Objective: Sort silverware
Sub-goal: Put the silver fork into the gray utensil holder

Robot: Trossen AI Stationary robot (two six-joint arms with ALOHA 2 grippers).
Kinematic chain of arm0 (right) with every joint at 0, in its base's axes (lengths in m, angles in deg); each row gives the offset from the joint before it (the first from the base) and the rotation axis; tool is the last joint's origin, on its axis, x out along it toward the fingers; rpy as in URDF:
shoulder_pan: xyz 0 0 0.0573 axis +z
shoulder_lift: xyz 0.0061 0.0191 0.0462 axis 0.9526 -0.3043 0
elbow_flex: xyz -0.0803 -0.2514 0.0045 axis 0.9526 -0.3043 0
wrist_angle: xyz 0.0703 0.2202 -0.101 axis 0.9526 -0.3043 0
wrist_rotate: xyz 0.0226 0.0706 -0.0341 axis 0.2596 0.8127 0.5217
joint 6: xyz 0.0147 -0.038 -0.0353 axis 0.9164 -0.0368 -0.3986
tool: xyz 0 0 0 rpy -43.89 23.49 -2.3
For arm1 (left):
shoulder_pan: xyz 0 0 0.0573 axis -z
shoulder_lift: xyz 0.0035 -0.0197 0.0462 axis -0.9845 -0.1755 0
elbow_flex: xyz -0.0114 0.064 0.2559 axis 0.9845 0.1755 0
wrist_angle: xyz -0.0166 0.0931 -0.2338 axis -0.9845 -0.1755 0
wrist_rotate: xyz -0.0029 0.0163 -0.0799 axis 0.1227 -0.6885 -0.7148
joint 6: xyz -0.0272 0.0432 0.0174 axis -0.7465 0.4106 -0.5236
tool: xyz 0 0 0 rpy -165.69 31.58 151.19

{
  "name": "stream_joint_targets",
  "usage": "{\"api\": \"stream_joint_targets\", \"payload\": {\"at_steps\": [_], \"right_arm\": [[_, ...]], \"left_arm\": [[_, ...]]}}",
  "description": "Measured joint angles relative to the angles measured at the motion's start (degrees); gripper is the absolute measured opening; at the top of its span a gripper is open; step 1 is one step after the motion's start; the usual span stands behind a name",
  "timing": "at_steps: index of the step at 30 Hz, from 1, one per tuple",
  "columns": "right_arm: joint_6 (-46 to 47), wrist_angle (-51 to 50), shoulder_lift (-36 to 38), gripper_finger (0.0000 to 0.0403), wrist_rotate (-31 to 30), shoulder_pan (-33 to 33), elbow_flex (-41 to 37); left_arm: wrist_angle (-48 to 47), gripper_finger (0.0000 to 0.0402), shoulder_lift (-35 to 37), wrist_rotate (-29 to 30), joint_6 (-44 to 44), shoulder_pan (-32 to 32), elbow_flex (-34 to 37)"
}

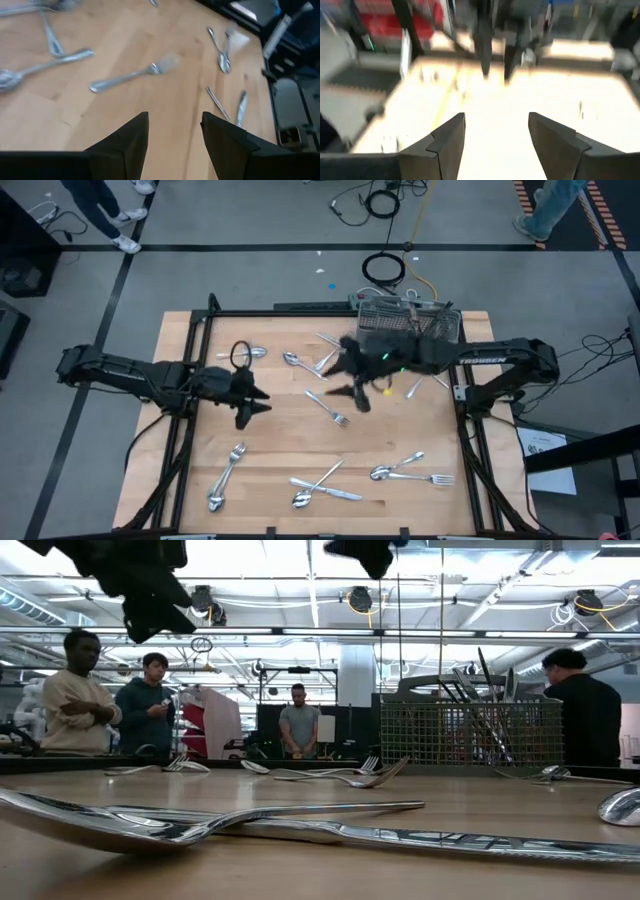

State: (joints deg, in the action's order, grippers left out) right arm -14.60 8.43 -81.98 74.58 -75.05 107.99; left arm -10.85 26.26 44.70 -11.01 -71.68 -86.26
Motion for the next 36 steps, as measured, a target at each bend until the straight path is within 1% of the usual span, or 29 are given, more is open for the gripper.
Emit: {"api": "stream_joint_targets", "payload": {"at_steps": [3,7,10,14,18,24,27,30,33,36], "right_arm": [[-0.4,-6.9,-2.9,0.021,-3.7,3.1,1.7],[1.2,-17.7,-6.2,0.021,-4.0,8.0,2.2],[6.3,-26.9,-8.1,0.021,-3.6,12.3,2.2],[16.9,-34.8,-9.5,0.021,-3.5,18.1,2.2],[28.7,-39.0,-9.8,0.021,-3.3,24.3,2.2],[43.0,-41.8,-9.8,0.021,-3.6,33.1,2.2],[49.7,-43.3,-9.8,0.021,-6.5,37.5,2.0],[53.8,-45.1,-9.8,0.021,-10.3,41.6,2.0],[56.8,-46.8,-9.8,0.021,-13.7,44.7,2.0],[59.0,-46.8,-9.7,0.0209,-15.1,46.7,0.6]], "left_arm": [[-0.2,0.0192,0.0,2.1,0.0,2.9,0.0],[-0.3,0.0192,0.0,5.5,1.1,5.6,0.0],[-0.3,0.0192,0.0,6.9,3.1,6.7,0.0],[1.8,0.0192,-0.3,7.8,7.1,6.9,0.0],[7.6,0.0192,-2.4,7.9,13.2,6.9,0.0],[17.1,0.0192,-8.5,7.8,22.0,6.4,0.0],[22.5,0.0192,-12.0,6.0,24.1,5.3,0.0],[28.0,0.0192,-15.0,2.8,24.5,3.8,0.0],[31.3,0.0192,-17.3,0.4,24.4,2.6,-1.0],[33.0,0.0192,-18.7,-0.6,24.5,1.6,-2.5]]}}
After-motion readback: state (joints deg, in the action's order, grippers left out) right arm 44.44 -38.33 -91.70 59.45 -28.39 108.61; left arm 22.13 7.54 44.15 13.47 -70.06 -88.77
